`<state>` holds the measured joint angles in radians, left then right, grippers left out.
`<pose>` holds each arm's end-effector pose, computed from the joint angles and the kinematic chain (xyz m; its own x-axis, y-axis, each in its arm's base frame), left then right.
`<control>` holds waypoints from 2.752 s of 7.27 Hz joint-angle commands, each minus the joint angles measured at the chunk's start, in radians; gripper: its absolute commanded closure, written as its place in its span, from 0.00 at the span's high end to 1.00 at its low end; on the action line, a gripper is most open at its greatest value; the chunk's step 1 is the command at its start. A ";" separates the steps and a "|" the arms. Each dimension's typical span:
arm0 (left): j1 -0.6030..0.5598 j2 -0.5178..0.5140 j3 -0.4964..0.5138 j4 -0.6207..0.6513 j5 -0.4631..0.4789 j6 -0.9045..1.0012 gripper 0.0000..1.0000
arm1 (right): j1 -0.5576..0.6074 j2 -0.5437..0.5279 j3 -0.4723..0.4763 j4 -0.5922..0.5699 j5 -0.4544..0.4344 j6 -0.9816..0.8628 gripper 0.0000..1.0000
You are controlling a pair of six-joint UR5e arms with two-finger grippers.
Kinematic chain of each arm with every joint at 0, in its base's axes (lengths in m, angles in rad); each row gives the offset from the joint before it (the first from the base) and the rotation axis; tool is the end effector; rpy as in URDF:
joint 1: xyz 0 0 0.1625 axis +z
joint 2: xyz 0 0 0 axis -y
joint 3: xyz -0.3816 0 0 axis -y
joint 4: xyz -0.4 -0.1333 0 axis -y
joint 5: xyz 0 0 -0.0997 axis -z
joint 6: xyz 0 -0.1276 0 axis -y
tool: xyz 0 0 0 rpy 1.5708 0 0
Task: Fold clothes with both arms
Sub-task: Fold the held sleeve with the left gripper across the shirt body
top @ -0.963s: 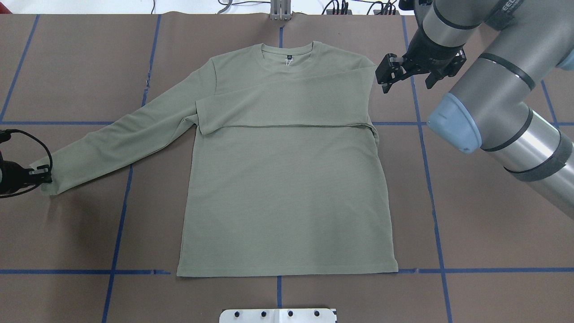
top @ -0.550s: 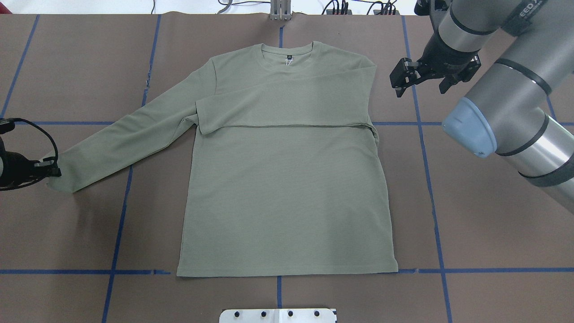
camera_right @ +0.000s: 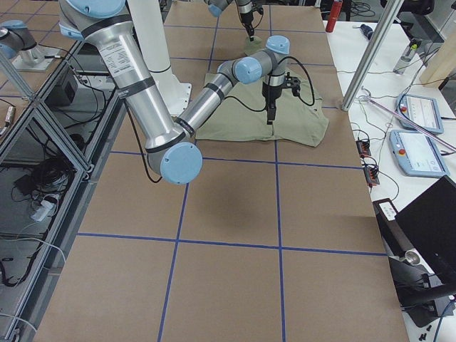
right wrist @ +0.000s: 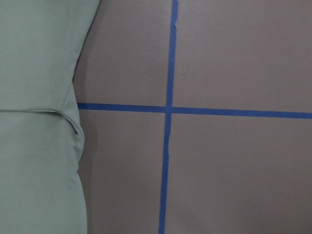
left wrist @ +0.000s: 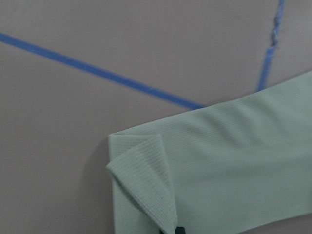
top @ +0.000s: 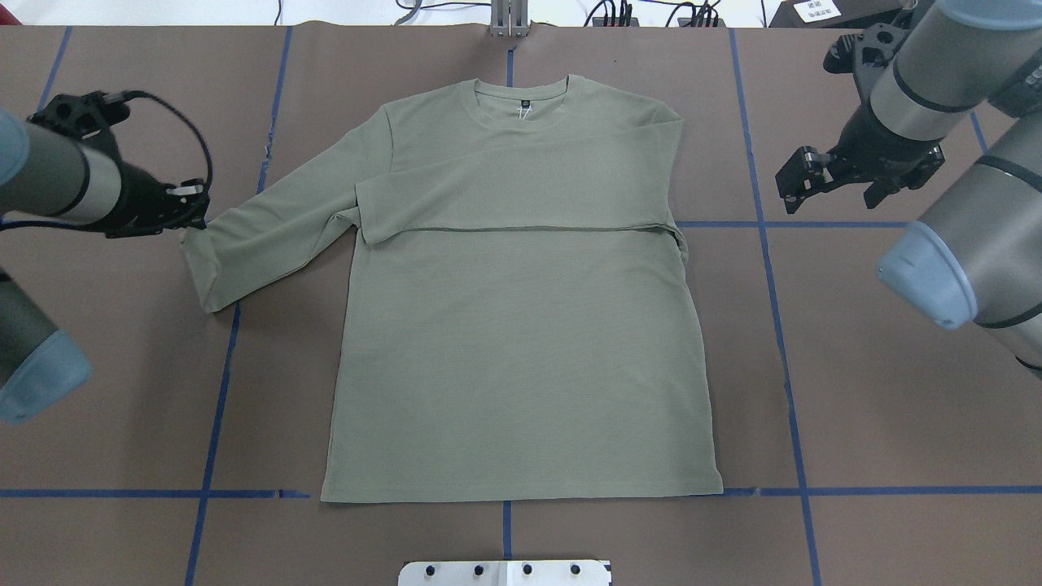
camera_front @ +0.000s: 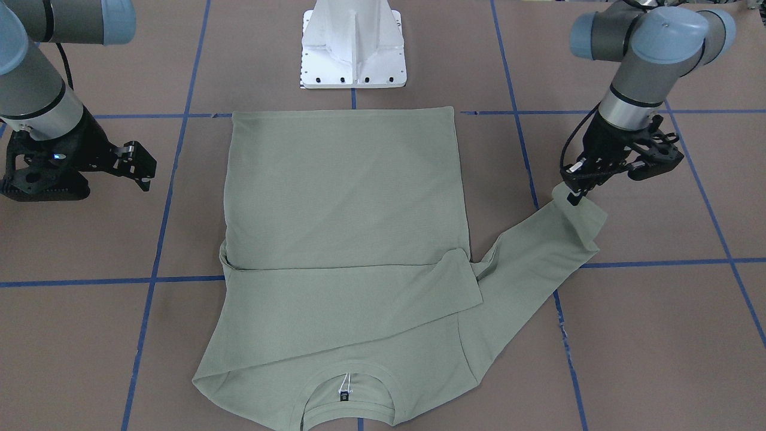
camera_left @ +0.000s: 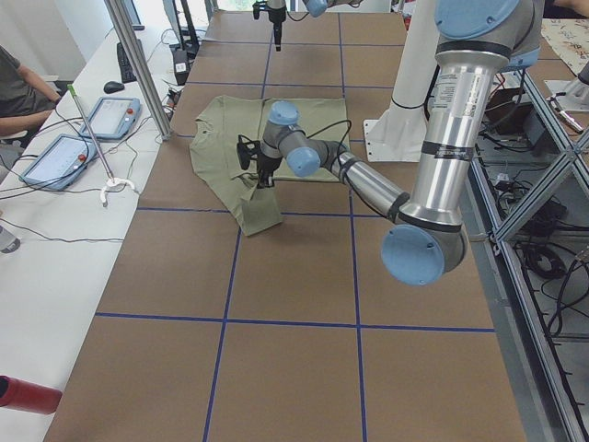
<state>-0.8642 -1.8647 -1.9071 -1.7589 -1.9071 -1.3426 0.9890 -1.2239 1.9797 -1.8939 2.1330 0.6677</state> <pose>0.3136 -0.5078 0.3016 0.5593 -0.3262 -0.7621 0.4466 0.8931 -0.0546 -0.2513 -0.5009 0.3032 0.7675 -0.0421 0.6396 0.0301 0.9991 0.0296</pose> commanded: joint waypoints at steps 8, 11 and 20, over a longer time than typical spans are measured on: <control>0.151 -0.878 0.634 -0.048 0.023 -0.392 0.00 | 0.160 -0.178 0.022 0.002 0.088 -0.223 1.00; 0.232 -0.919 0.781 -0.141 0.109 -0.415 0.00 | 0.158 -0.186 0.021 0.002 0.087 -0.223 1.00; 0.393 -1.008 0.988 -0.337 0.332 -0.368 1.00 | 0.154 -0.166 -0.016 0.033 0.109 -0.212 1.00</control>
<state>-0.4763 -2.8740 -0.9231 -2.0710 -1.5905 -1.7518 1.1439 -1.3905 1.9667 -1.8769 2.2265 0.4516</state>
